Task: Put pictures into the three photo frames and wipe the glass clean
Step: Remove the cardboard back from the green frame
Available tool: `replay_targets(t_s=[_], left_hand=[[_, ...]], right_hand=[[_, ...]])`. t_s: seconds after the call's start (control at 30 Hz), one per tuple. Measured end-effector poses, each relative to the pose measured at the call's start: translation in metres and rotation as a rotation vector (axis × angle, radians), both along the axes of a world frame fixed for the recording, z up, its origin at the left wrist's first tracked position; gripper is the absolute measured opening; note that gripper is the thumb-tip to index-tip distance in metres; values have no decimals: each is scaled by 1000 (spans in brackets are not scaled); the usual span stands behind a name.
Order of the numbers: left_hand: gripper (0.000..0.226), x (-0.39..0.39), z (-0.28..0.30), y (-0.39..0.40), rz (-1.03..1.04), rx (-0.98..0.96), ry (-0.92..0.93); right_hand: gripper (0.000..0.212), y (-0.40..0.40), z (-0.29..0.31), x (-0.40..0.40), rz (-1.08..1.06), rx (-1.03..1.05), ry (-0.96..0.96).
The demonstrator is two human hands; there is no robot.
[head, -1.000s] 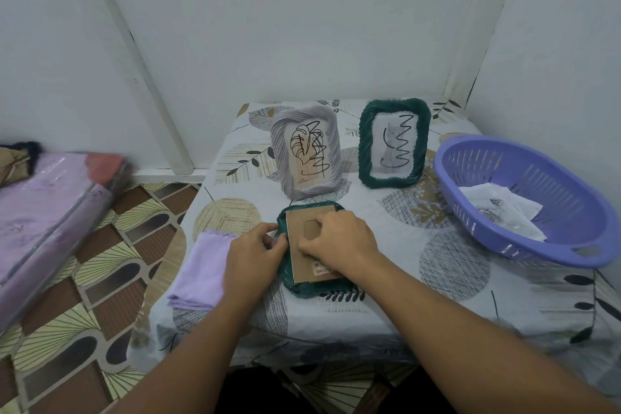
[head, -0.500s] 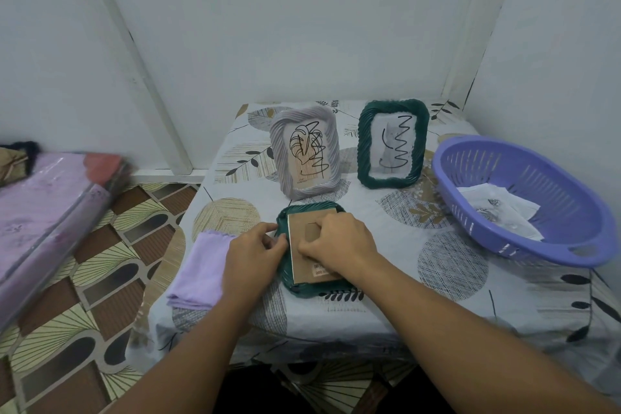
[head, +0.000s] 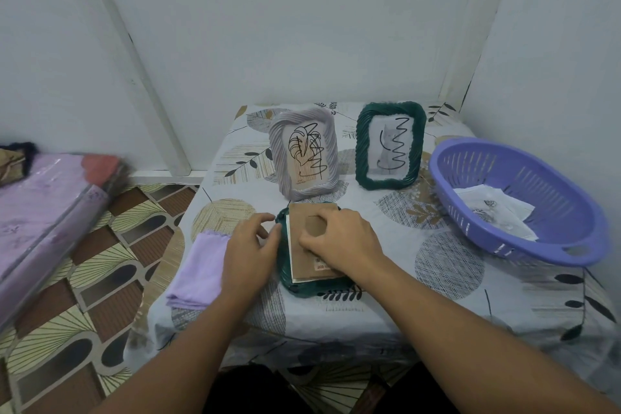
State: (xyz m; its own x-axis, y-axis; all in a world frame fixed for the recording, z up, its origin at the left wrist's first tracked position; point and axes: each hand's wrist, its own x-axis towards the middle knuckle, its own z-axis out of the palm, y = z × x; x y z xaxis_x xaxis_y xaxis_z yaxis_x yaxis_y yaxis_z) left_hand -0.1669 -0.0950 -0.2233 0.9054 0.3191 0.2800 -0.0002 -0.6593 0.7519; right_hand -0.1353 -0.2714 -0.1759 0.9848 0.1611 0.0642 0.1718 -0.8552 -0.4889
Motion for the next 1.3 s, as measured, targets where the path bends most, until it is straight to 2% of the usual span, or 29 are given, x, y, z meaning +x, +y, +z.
replay_targets(t_s=[0.07, 0.2, 0.5, 0.6, 0.63, 0.73, 0.8, 0.83, 0.9, 1.0, 1.07, 1.17, 1.3], left_hand=[[13, 4, 4, 3, -41, -4, 23], [25, 15, 14, 4, -92, -28, 155], [30, 17, 32, -11, -82, -409, 339], [32, 17, 37, -12, -94, -505, 334], [32, 17, 39, -14, -92, -534, 333], [34, 16, 43, -16, -89, -573, 338], [35, 15, 45, -18, -93, -549, 331], [35, 15, 45, -19, -95, -518, 320], [32, 17, 43, -18, -95, -398, 269], [20, 18, 35, -13, -33, -75, 180], [26, 16, 27, -9, 2, 69, 188], [36, 11, 17, -8, 3, 117, 223], [27, 6, 5, -7, 21, 142, 167]], right_hand=[[52, -1, 2, -1, 0, 9, -3], [56, -1, 3, -2, 17, 27, -16], [65, 0, 2, -3, 4, 36, -12], [78, -4, -1, -1, -33, -7, -21], [83, -5, -1, 0, -41, 70, 23], [81, -10, -2, 4, -23, 540, 244], [72, -12, -3, 7, -5, 757, 346], [68, -13, -4, 8, -1, 803, 346], [62, -15, -4, 10, -5, 809, 289], [59, -25, -5, 15, -57, 744, 207], [71, -36, -6, 20, -107, 693, 195], [87, -53, -7, 25, -169, 624, 217], [112, -74, -13, 28, -265, 510, 271]])
